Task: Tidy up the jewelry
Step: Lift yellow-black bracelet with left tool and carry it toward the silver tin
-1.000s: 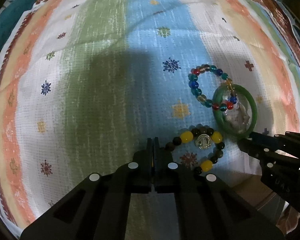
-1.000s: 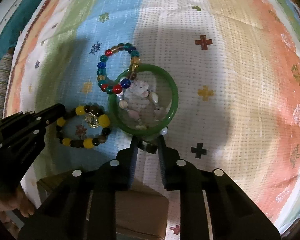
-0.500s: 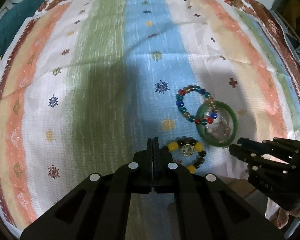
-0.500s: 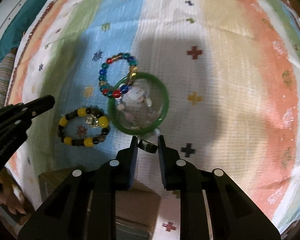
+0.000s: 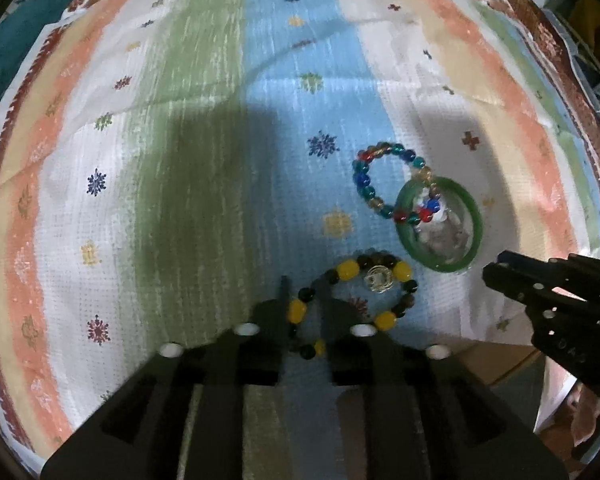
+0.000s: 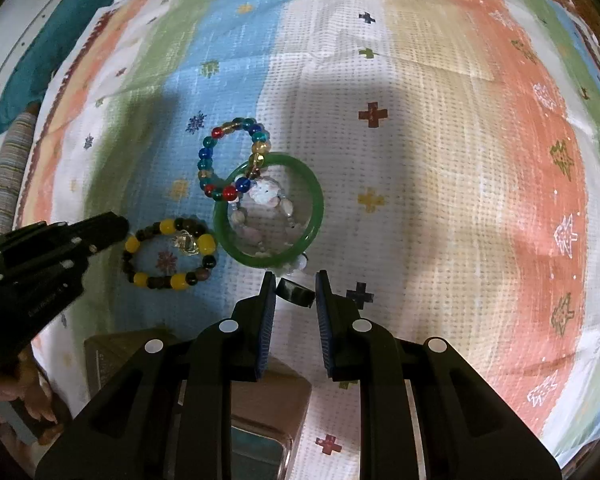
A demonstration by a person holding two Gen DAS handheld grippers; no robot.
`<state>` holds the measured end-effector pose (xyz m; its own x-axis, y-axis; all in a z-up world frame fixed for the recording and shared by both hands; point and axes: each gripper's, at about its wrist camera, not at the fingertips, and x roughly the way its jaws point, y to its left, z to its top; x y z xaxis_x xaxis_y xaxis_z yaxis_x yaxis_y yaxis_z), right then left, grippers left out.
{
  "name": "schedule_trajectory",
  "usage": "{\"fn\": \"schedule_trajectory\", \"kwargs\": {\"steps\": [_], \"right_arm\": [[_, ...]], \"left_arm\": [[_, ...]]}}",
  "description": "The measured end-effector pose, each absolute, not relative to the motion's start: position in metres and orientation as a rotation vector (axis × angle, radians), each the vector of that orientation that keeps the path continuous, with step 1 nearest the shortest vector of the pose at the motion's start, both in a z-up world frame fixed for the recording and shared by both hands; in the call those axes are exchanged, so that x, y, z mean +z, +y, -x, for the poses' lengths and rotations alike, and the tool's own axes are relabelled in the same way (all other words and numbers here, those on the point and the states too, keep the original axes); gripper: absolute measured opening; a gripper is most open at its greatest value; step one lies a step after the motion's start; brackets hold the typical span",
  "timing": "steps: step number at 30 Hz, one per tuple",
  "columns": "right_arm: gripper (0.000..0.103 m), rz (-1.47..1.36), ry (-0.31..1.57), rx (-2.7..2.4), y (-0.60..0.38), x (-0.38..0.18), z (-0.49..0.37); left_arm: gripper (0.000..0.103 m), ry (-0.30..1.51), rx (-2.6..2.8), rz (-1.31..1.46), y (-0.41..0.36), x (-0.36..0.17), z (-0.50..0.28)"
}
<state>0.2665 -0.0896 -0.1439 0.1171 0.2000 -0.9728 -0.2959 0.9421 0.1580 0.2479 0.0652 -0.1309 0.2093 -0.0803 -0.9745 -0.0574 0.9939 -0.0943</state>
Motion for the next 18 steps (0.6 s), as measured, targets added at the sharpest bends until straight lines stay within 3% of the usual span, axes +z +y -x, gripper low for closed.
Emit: {"fn": "schedule_trajectory", "kwargs": {"steps": [18], "right_arm": [[0.021,0.096,1.412,0.362,-0.085,-0.151,-0.268]], "left_arm": [[0.026,1.425,0.012,0.034,0.053,-0.158,-0.248]]}}
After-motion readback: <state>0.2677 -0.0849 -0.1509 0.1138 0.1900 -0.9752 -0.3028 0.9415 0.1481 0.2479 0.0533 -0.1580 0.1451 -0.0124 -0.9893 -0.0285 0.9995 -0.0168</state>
